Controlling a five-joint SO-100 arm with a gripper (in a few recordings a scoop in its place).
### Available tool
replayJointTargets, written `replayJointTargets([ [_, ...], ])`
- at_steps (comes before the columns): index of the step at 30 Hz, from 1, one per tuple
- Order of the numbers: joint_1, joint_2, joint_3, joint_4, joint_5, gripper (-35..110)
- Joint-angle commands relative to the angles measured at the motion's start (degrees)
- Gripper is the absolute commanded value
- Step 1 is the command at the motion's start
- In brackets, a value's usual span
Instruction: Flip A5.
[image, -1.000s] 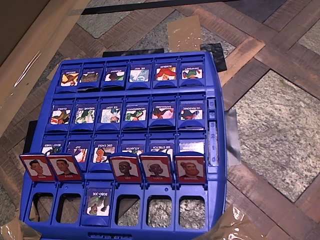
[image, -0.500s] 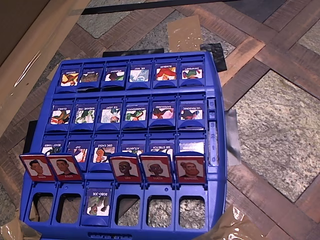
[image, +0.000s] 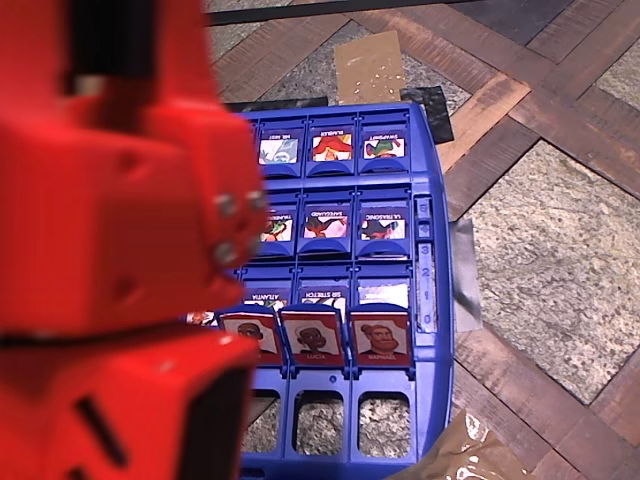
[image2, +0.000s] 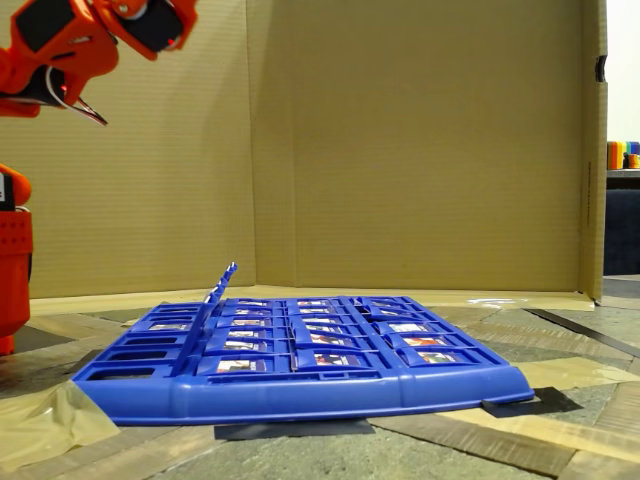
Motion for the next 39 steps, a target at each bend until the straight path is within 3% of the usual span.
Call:
replayJointTargets([
  [1, 1.4, -4.3, -5.1, 4.0, -1.1, 0],
  [10, 4.4, -19.7, -18.2, 18.3, -4.7, 0],
  [21, 5.6, -34.4, -33.0, 45.4, -12.3, 0],
  [31, 5.6, -47.7, -49.6, 76.6, -15.6, 0],
  [39, 5.5, -56.0, -56.4, 87.9, -16.5, 0],
])
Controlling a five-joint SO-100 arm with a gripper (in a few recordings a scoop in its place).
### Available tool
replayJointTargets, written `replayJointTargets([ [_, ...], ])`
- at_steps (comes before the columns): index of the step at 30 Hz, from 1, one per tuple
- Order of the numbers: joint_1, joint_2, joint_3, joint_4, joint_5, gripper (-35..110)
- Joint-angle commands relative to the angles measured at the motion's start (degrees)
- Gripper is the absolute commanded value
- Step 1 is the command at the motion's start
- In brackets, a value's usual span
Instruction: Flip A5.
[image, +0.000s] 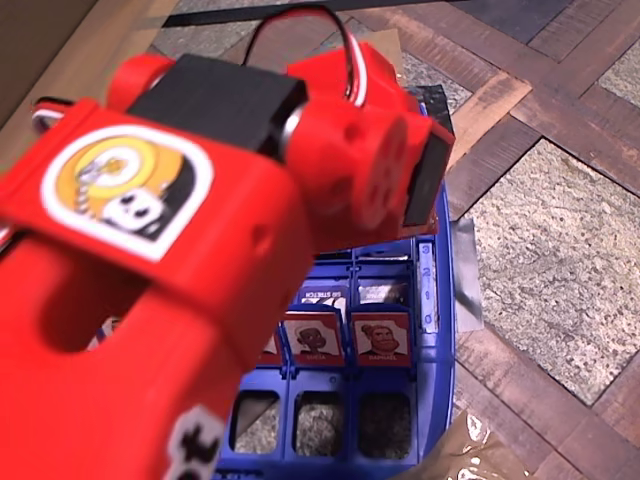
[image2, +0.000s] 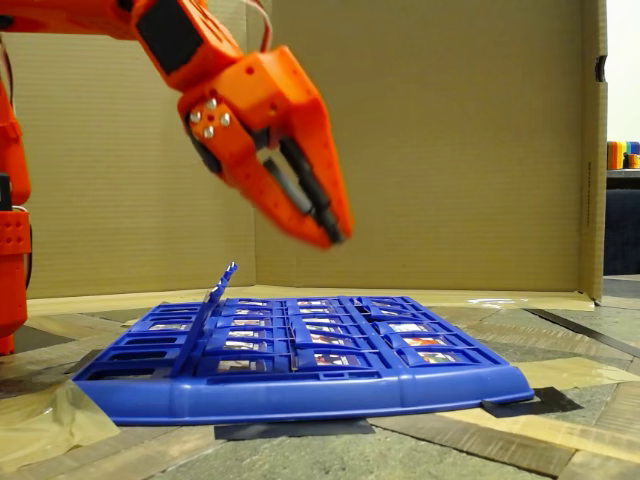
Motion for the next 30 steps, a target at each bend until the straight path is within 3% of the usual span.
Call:
replayJointTargets([
  [1, 0.5, -1.5, -4.0, 3.3, -1.3, 0],
  [11, 0.9, -9.2, -8.1, 6.4, -3.6, 0],
  [30, 3.1, -16.4, -14.1, 25.0, -9.8, 0],
])
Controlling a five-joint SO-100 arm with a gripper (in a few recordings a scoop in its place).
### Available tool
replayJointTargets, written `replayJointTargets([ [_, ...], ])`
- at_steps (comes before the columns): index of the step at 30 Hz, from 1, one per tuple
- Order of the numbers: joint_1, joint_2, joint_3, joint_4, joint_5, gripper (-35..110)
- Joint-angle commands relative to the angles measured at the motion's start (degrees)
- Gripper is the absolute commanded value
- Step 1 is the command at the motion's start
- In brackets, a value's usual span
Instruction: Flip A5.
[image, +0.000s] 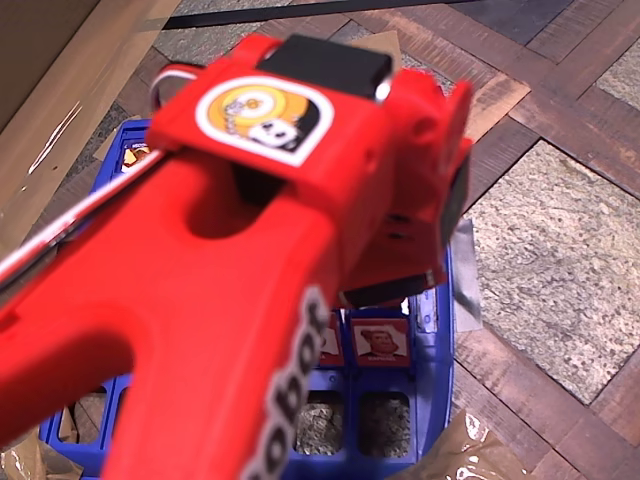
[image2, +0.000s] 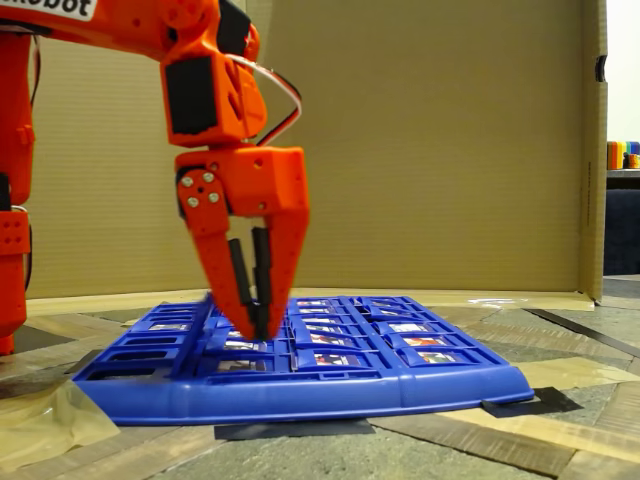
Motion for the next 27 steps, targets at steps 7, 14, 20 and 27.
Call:
replayJointTargets([
  [7, 1.7, -0.9, -8.5, 13.0, -2.5, 0],
  [14, 1.6, -0.9, -8.8, 15.9, -3.3, 0],
  [20, 2.9, -0.4, -8.9, 19.5, -5.1, 0],
  [27, 5.3, 0.4, -7.8, 20.7, -7.3, 0],
])
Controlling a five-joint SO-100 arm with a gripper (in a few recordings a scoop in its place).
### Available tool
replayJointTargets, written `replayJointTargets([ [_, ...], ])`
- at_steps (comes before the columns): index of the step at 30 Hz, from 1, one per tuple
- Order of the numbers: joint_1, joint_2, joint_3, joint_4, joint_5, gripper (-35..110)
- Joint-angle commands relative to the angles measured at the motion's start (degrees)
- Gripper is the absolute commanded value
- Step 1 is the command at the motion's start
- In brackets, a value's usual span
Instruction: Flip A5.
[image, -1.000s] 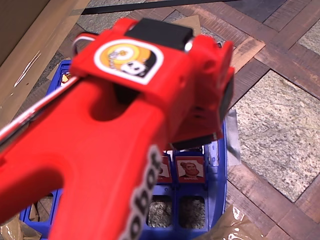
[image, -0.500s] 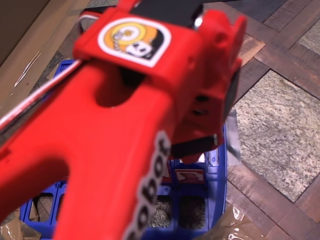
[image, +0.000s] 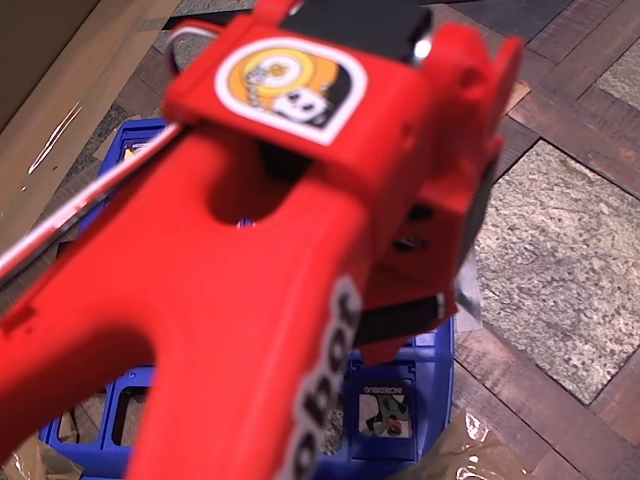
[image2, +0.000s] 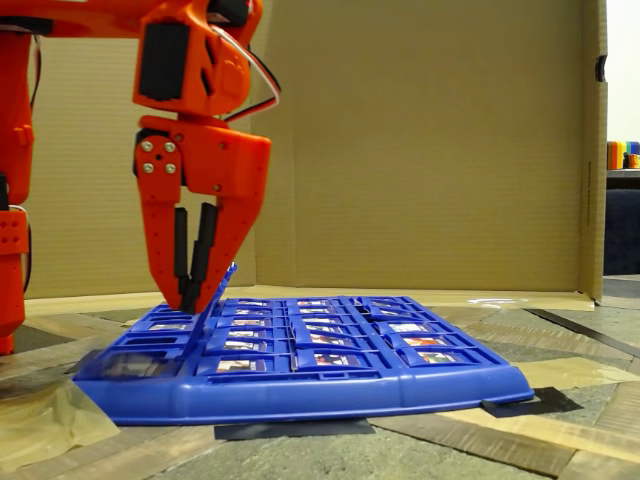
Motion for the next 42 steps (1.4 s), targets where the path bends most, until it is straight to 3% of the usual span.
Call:
replayJointTargets([
  [1, 1.8, 2.2, -0.5, -0.6, -0.7, 0],
  [15, -2.1, 17.5, 10.6, -36.3, 9.8, 0],
  [33, -11.6, 52.7, 41.6, -82.2, 24.8, 0],
  [42, -16.9, 68.3, 60.5, -112.7, 31.5, 0],
])
